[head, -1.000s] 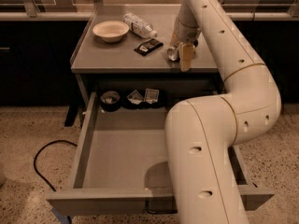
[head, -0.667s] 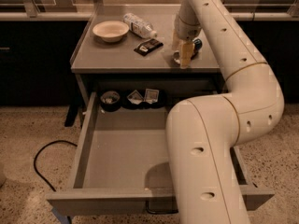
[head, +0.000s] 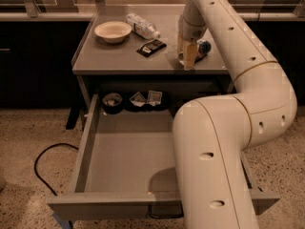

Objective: Place redbull can into top drawer

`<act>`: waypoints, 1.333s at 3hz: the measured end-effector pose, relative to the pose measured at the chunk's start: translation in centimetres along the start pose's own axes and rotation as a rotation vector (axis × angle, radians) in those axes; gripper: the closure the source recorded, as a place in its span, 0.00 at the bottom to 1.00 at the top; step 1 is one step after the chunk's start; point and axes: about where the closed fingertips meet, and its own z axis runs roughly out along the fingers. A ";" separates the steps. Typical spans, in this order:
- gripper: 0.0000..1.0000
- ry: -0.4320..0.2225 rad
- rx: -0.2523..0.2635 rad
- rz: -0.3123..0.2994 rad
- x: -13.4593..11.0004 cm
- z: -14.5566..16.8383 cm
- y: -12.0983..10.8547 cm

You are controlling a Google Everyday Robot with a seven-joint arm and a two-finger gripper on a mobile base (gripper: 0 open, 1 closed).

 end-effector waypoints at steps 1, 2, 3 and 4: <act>1.00 0.000 0.016 0.002 -0.2 -0.2 -0.4; 1.00 -0.029 0.065 0.005 -1.2 -3.0 -0.9; 1.00 -0.127 0.081 0.028 -3.7 -4.7 0.3; 1.00 -0.194 0.047 0.009 -6.4 -5.3 3.2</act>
Offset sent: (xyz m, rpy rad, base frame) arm -0.0471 0.0214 0.0850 0.1036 -0.1322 0.0059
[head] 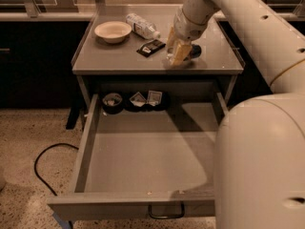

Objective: Place redbull can into top drawer

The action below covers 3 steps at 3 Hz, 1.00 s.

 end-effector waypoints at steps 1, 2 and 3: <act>1.00 -0.027 -0.091 -0.013 -2.2 -0.1 4.7; 1.00 -0.025 -0.123 -0.018 -2.3 1.2 5.8; 1.00 -0.025 -0.123 -0.018 -2.4 1.2 5.8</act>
Offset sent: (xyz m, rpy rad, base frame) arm -0.0407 0.0088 -0.0093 -0.0047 0.0684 0.0360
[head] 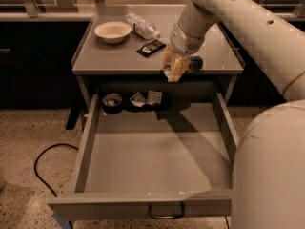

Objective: Place redbull can into top drawer

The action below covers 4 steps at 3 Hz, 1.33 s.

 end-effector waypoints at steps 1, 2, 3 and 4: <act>1.00 -0.005 -0.051 -0.016 -1.6 -1.5 1.3; 1.00 -0.055 -0.164 0.005 -4.5 -3.9 5.8; 1.00 -0.123 -0.216 -0.012 -6.2 -3.6 10.2; 1.00 -0.182 -0.248 -0.041 -6.9 0.2 14.3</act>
Offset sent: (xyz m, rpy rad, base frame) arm -0.1550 0.0112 0.0462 -0.0039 0.3518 0.0780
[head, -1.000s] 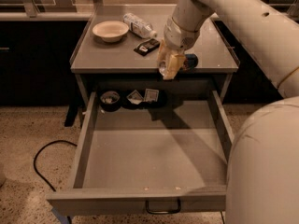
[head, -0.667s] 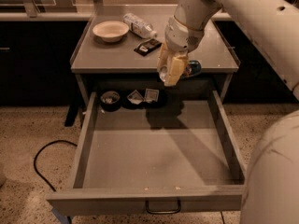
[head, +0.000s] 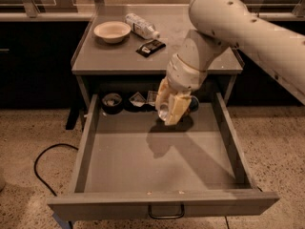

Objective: Place redbull can into top drawer

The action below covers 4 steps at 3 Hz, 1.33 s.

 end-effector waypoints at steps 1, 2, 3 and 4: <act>1.00 -0.042 -0.040 -0.068 0.0 6.9 0.7; 1.00 -0.042 -0.040 -0.068 0.0 6.9 0.7; 1.00 -0.044 -0.024 -0.019 1.2 8.7 1.3; 1.00 -0.043 0.011 0.081 2.7 13.3 1.1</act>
Offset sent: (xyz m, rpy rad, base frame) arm -0.0116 0.0186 -0.0496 0.0237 0.0193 0.0663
